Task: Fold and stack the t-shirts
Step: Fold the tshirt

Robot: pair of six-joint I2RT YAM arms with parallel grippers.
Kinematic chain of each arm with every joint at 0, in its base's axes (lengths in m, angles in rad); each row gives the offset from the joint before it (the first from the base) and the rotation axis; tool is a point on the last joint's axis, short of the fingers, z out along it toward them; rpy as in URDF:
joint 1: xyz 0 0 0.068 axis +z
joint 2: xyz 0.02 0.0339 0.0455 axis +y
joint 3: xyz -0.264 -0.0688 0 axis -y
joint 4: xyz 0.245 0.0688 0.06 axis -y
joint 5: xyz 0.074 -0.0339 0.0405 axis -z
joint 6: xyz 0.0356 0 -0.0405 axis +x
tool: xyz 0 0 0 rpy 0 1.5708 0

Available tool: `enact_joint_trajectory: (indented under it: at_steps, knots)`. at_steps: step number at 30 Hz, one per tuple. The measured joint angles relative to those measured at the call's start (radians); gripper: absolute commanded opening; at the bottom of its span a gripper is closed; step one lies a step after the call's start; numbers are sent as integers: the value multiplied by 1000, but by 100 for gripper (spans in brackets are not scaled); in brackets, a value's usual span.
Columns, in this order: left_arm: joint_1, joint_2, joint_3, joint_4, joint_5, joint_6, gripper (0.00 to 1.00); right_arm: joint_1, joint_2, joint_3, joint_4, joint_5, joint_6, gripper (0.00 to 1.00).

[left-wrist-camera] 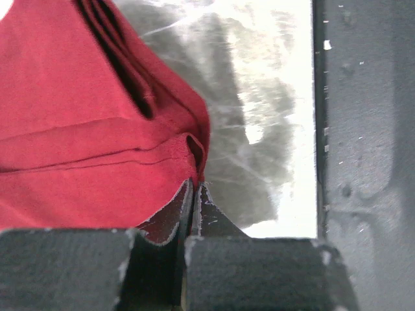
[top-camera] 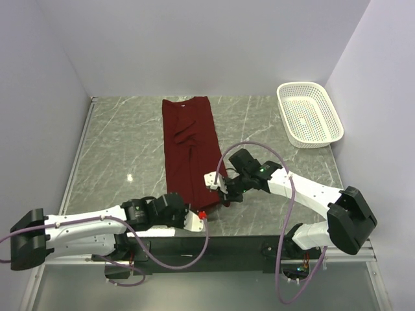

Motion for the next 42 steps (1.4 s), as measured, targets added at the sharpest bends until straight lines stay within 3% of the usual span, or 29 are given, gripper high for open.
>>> enact_joint_trajectory:
  at_steps: [9,20,29,42]
  knots:
    - [279,-13,86,-52,161,124,0,-47,69,138,-57,-13,2,0]
    - [618,228,238,101,280,231,0,-178,267,365,-79,4,93,0]
    - [747,453,417,182,355,245,0,-215,475,592,-72,35,182,0]
    - [836,591,537,227,386,259,0,-265,664,880,-90,105,236,0]
